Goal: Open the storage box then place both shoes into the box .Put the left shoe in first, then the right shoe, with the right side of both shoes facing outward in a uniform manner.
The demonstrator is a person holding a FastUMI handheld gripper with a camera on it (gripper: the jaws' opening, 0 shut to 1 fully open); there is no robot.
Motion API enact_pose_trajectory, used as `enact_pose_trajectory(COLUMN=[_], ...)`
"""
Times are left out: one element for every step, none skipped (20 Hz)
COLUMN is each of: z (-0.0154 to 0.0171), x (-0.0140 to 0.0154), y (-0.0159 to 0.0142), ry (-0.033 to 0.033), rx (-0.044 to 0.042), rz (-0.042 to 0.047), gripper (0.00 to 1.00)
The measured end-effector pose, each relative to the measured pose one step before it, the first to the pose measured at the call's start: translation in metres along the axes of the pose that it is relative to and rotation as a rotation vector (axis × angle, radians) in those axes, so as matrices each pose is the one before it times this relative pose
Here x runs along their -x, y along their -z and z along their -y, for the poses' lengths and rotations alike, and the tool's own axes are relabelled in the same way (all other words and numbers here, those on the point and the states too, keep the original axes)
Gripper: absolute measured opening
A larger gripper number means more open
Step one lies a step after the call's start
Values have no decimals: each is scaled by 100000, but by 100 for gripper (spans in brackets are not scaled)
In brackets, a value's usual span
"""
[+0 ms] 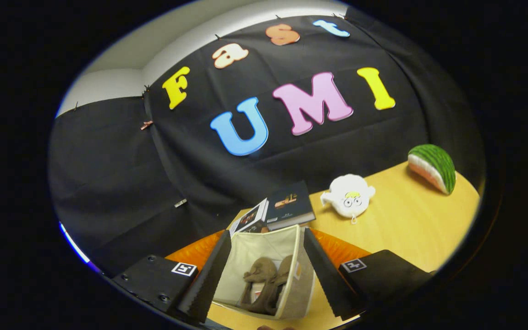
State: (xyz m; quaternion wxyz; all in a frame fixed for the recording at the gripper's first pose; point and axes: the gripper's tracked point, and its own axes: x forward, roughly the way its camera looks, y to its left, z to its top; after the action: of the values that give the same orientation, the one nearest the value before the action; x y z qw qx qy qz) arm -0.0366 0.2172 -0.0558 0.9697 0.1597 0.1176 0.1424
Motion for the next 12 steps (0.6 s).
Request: enact_pose_trajectory(z=[1249, 1436, 1438, 1565, 1362, 1292, 1095, 1049, 1095, 1037, 1055, 798], x=[929, 705, 566, 363, 333, 221, 305, 129, 108, 75, -24, 84], y=[-929, -983, -922, -781, -526, -541, -437, -478, -262, -160, -434, -435], ry=[1950, 2096, 2382, 2480, 2068, 1684, 1143, 881, 991, 1074, 979, 850], rx=[2263, 2179, 2077, 1713, 1463, 1083, 814, 988, 1581, 2371, 3014, 3263], rz=[3876, 3962, 3694, 2922, 2461, 1929, 1668, 1671, 1103, 1300, 1378, 1797], gripper=[98, 98, 97, 98, 97, 98, 98, 98, 98, 98, 98, 98])
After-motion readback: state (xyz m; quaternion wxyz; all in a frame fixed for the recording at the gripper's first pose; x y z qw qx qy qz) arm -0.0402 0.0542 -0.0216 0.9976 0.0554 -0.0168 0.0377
